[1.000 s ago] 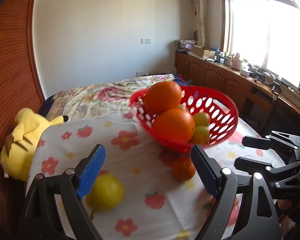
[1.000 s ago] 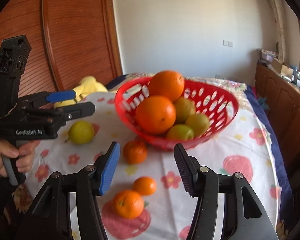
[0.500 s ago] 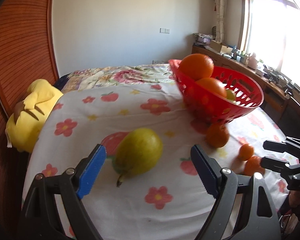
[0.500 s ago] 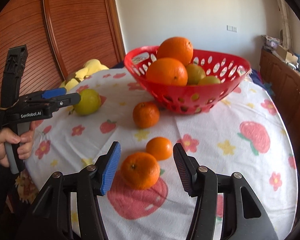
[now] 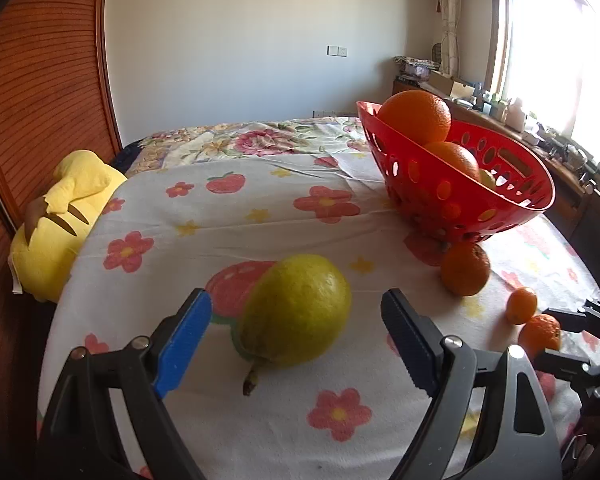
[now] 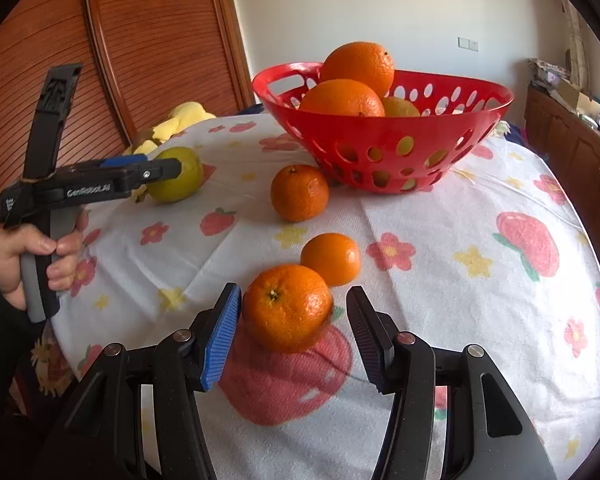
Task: Organize fruits
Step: 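Grasp a mandarin with the right tool while the left tool grasps the yellow-green pomelo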
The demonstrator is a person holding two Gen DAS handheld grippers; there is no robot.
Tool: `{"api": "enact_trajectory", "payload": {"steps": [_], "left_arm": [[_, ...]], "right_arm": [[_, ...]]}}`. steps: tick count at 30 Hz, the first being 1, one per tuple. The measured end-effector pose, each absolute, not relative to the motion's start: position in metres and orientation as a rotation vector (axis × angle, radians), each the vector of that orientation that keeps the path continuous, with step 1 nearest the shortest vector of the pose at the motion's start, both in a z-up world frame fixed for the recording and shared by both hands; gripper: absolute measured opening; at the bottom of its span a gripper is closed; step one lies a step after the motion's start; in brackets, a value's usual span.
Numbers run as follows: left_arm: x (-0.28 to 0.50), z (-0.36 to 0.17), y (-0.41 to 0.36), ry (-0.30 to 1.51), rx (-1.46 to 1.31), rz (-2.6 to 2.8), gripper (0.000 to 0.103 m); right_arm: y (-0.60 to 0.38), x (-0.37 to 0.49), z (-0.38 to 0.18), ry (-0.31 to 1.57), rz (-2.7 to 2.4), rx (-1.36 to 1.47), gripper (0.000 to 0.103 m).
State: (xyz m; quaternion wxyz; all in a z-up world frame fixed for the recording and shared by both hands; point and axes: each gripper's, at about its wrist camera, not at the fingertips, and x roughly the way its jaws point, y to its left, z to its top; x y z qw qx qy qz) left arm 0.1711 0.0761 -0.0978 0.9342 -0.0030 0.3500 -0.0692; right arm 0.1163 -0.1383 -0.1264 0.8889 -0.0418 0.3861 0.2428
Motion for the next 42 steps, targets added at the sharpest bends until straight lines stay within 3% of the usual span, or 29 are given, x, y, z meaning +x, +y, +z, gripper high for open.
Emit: {"api": "enact_trajectory", "payload": {"steps": [6, 8, 25, 33, 35, 37, 42], "left_arm": [[0.179, -0.106, 0.077, 0.762, 0.001, -0.143, 0.087], [0.181, -0.108, 0.076, 0.781, 0.013, -0.137, 0.087], [0.196, -0.114, 0.072, 0.831, 0.016, -0.141, 0.087], [0.192, -0.115, 0.071, 0.831, 0.038, -0.145, 0.081], [0.193, -0.114, 0.072, 0.829, 0.027, -0.149, 0.076], [0.192, -0.114, 0.073, 0.829, 0.025, -0.154, 0.063], [0.185, -0.113, 0.073, 0.835, 0.010, -0.173, 0.062]], "right_arm": [[-0.135, 0.120, -0.133, 0.832, 0.508, -0.096, 0.056], [-0.135, 0.121, -0.133, 0.828, 0.513, -0.100, 0.048], [-0.136, 0.120, -0.134, 0.814, 0.534, -0.087, 0.048], [-0.137, 0.120, -0.133, 0.813, 0.534, -0.083, 0.048], [-0.137, 0.120, -0.133, 0.813, 0.534, -0.083, 0.048], [-0.137, 0.120, -0.133, 0.812, 0.534, -0.084, 0.048], [-0.137, 0.120, -0.133, 0.810, 0.532, -0.085, 0.047]]}}
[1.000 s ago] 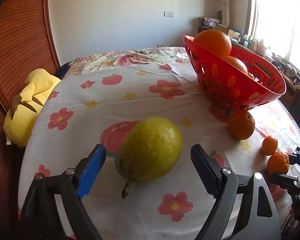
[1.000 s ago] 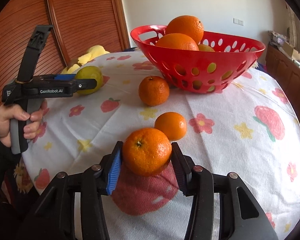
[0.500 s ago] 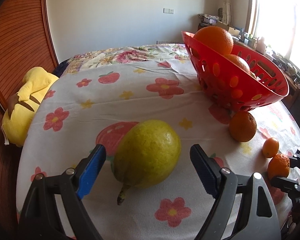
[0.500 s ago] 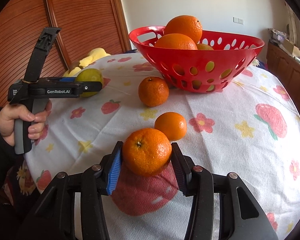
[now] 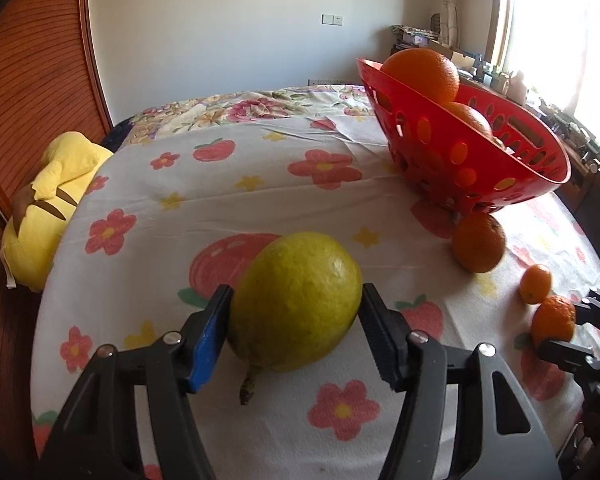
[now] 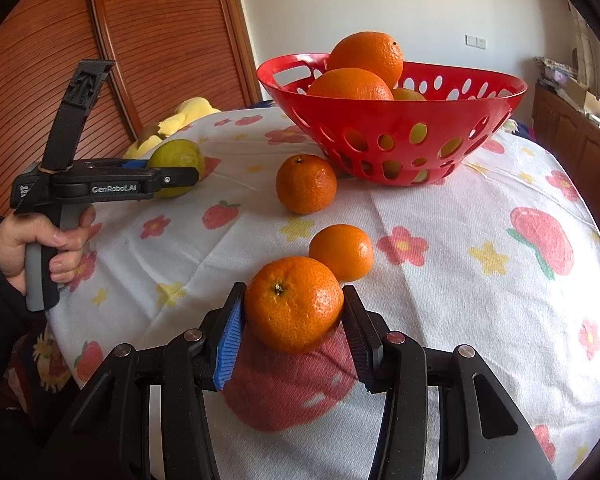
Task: Organize fruits
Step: 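Grasp a mandarin with the right tool while the left tool grasps the yellow-green pomelo, then carry the mandarin and pomelo over the red basket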
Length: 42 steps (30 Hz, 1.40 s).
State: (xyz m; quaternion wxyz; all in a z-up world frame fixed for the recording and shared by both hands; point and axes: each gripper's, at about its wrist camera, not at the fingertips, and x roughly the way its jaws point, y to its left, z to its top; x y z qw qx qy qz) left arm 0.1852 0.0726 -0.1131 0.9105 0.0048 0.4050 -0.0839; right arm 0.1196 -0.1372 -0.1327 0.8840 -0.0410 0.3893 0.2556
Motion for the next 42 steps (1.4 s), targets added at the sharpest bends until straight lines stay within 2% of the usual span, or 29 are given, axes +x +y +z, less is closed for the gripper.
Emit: {"api": "enact_trajectory", "payload": {"steps": [22, 42], "left_arm": [[0.125, -0.052, 0.021, 0.671, 0.027, -0.321, 0.062], [0.127, -0.008, -0.002, 0.568, 0.037, -0.368, 0.062]], "right_arm": [[-0.139, 0.117, -0.128, 0.800, 0.512, -0.092, 0.046], [-0.164, 0.126, -0.069, 0.661, 0.477, -0.082, 0.046]]}}
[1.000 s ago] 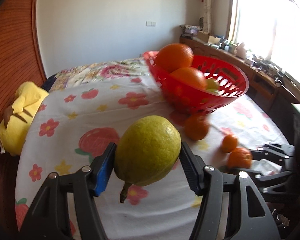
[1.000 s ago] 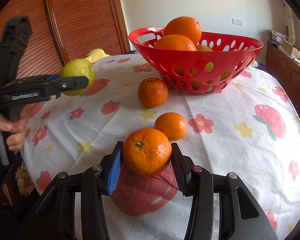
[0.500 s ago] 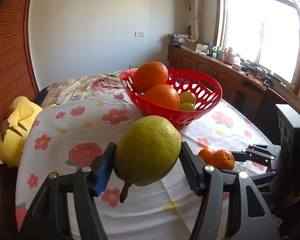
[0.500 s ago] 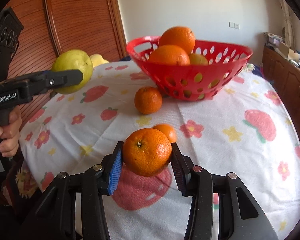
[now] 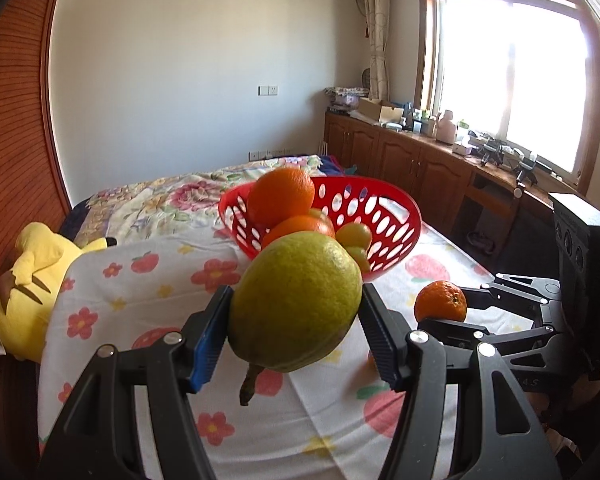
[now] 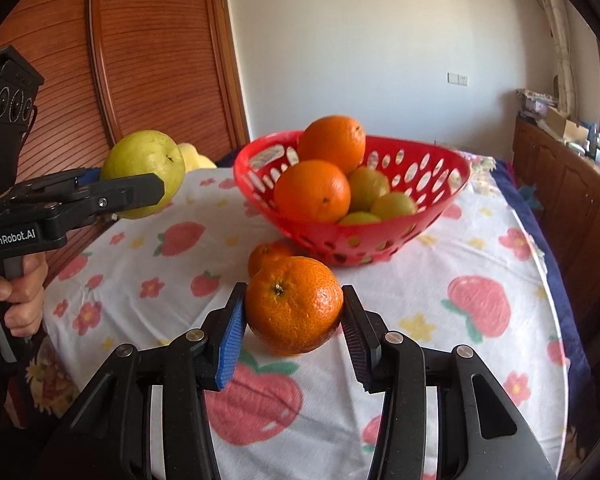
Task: Organize fruits
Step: 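Carry the mandarin and pomelo over the red basket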
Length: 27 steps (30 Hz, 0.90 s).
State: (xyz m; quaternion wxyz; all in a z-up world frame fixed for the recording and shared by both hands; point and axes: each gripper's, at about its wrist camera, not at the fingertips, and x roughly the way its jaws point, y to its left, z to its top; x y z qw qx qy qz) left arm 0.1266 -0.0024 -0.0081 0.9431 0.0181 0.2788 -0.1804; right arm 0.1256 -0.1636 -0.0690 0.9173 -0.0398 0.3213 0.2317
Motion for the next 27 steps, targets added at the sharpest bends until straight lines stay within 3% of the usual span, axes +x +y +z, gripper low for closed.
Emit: {"api": "enact_trajectory", "payload": {"steps": [16, 27], "left_arm": [[0.157, 0.014, -0.021, 0.536, 0.033, -0.402, 0.062], [0.203, 0.010, -0.040, 0.566, 0.024, -0.412, 0.062]], "right_arm": [[-0.180, 0.167, -0.029, 0.579, 0.448, -0.104, 0.046], [-0.187, 0.237, -0.036, 0.614, 0.449, -0.144, 0.046]]}}
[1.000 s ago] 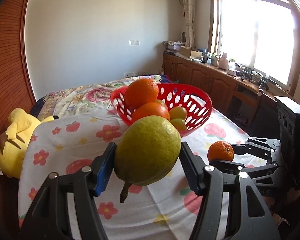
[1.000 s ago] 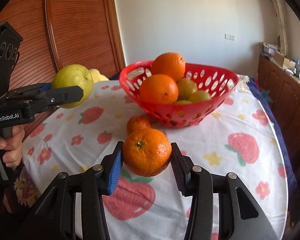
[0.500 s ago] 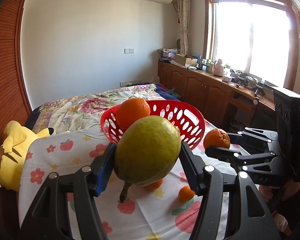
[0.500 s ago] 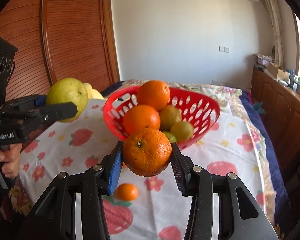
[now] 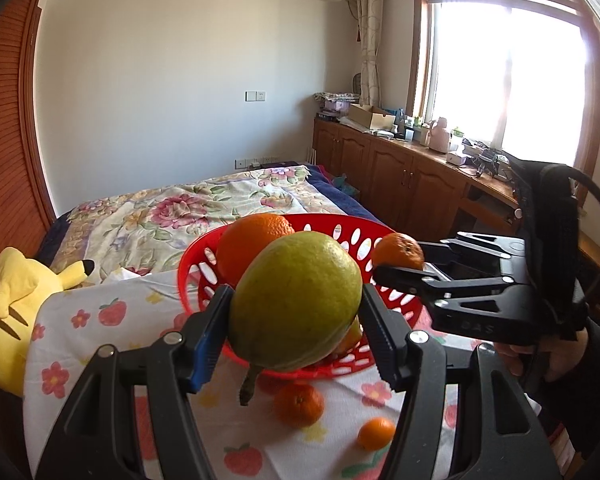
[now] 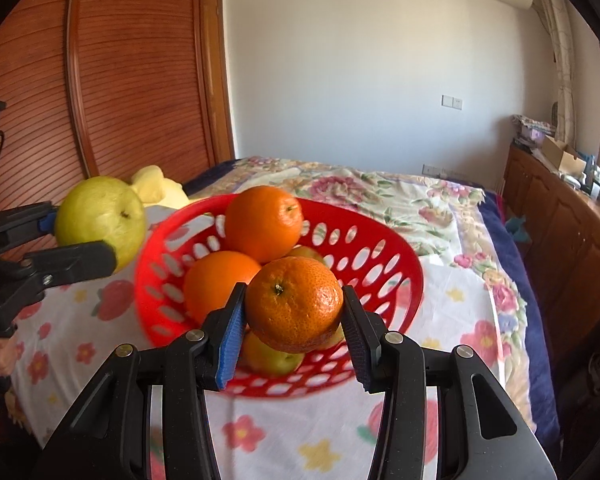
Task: Organize fruits
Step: 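Carry the mandarin and pomelo over the red basket, then open the right tool over the basket while the left tool lowers the pomelo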
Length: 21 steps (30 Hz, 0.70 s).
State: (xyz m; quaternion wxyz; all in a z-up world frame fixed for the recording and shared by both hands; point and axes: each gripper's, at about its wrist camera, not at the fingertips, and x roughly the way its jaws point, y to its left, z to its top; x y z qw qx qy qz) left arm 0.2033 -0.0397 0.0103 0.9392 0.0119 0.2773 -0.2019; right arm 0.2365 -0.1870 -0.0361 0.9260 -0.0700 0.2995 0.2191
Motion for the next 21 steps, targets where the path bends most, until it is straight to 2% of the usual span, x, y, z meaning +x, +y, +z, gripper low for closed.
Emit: {"api": "enact_trajectory", "payload": {"steps": [13, 21], "left_arm": [[0.247, -0.003, -0.061, 0.604, 0.023, -0.431, 0.062], [0.253, -0.007, -0.071, 0.613, 0.033, -0.450, 0.062]], "right_arm": [[-0.184, 0.291, -0.057, 0.696, 0.443, -0.236, 0.046], [-0.191, 0.294, -0.055, 0.671, 0.431, -0.208, 0.049]]}}
